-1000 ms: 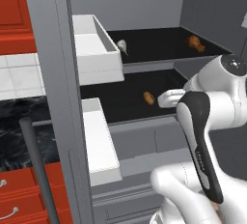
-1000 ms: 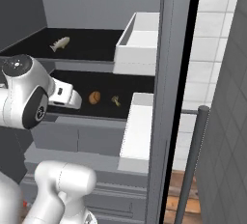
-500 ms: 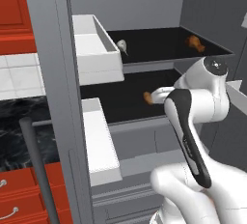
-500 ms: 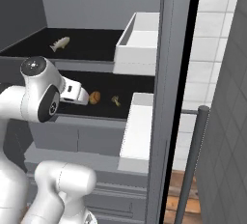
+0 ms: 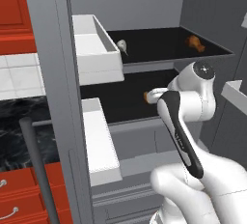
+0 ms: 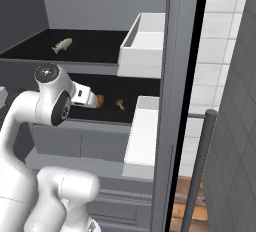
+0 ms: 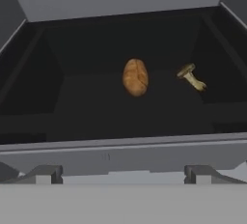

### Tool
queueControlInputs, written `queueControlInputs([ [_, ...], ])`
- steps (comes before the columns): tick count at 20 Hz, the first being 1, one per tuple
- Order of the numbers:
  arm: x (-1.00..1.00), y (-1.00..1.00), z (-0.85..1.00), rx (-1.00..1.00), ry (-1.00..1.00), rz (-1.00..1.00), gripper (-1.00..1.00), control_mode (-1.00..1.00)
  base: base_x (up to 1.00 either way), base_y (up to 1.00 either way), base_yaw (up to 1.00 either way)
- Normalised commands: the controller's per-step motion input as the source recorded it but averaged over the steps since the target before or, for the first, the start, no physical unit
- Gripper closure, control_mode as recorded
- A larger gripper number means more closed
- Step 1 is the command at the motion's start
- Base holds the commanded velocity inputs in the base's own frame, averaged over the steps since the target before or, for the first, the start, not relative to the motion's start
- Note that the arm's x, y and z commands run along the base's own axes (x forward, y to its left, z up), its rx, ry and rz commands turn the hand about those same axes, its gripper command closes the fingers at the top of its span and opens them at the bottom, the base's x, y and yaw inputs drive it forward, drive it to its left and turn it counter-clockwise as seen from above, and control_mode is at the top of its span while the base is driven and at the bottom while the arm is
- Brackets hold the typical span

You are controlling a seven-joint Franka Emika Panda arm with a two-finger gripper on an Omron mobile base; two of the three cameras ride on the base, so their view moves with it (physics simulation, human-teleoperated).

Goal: Gather the potato and mushroom from the fridge and place them on a tray on the dining counter. Then gather the fish and chicken drumstick from the fridge and place them on the other tray.

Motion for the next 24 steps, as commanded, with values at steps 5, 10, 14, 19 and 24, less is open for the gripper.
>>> queueControlInputs([
  [5, 0.34, -0.05, -0.18, 0.00, 0.00, 0.00, -1.00, -1.00, 0.00, 0.00, 0.00],
  [10, 0.28, -0.07, -0.19, 0.00, 0.00, -0.01, -1.00, -1.00, 0.00, 0.00, 0.00],
  [14, 0.27, -0.07, -0.15, 0.00, 0.00, -0.01, -1.00, -1.00, 0.00, 0.00, 0.00],
  [19, 0.29, -0.02, -0.16, 0.00, 0.00, 0.00, -1.00, -1.00, 0.00, 0.00, 0.00],
  [24, 0.24, 0.00, -0.17, 0.00, 0.00, 0.00, -1.00, -1.00, 0.00, 0.00, 0.00],
])
